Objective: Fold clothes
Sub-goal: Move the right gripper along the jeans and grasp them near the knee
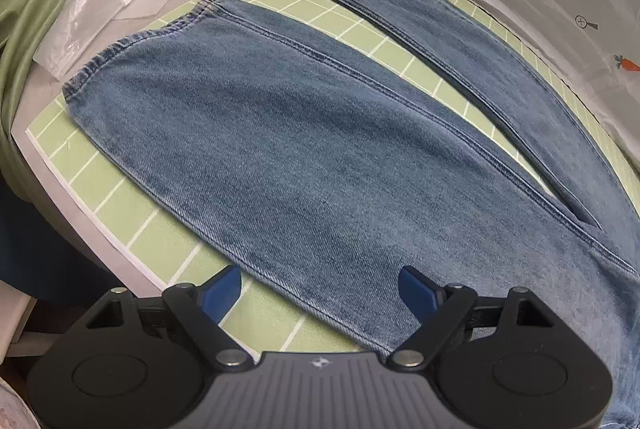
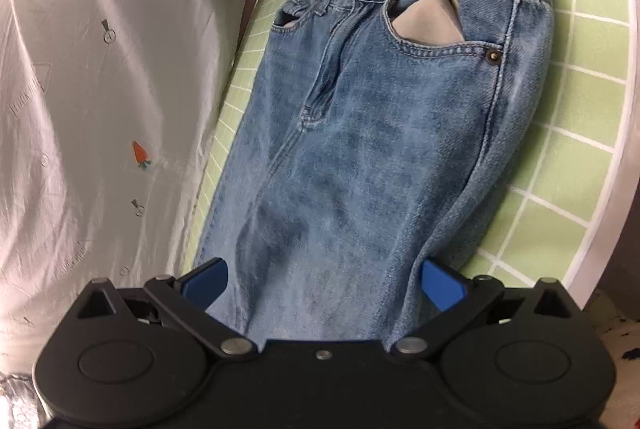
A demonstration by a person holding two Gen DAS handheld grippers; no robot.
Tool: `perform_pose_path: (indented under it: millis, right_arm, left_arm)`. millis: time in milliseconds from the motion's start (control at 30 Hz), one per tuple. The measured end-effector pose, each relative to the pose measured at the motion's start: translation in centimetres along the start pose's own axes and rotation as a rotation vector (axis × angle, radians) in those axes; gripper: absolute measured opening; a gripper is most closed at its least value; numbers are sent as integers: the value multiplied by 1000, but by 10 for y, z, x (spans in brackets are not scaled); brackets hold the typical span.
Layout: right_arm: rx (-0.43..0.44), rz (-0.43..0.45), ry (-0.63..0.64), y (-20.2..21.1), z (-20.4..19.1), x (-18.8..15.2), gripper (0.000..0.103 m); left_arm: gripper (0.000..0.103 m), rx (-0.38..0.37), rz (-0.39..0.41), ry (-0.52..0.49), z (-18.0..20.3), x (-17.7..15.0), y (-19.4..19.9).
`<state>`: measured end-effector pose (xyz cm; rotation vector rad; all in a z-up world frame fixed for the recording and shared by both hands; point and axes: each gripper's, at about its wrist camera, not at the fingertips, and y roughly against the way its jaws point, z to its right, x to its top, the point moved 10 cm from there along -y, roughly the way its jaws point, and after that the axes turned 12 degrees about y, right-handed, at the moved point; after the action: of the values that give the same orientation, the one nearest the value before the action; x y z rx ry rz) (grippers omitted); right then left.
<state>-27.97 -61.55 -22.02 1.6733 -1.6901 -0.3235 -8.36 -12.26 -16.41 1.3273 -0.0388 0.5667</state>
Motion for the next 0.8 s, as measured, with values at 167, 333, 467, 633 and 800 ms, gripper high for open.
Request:
perform_pose_path:
  millis: [167,333,467,633,800]
  right_arm:
    - [-40,-59,-1,-2,8,-11,103]
    - [-87,-112,53,-8,3,-17,103]
    - [-140,-139,118,-13,-3,-16,92]
    - [-135,-154,92,-11,0,-15,68]
    - [-88,-161,-14,-8,9,-16,56]
  left_arm:
    - [86,-5,-10,7,1,-6,0]
    - [86,-4,-22,12,-2,-10,-2]
    - [86,-3,-29,19,-4,-12,-3]
    - [86,5,-34,40,-10,-11,-4]
    - [86,4,-43,67,-15,-13,-6]
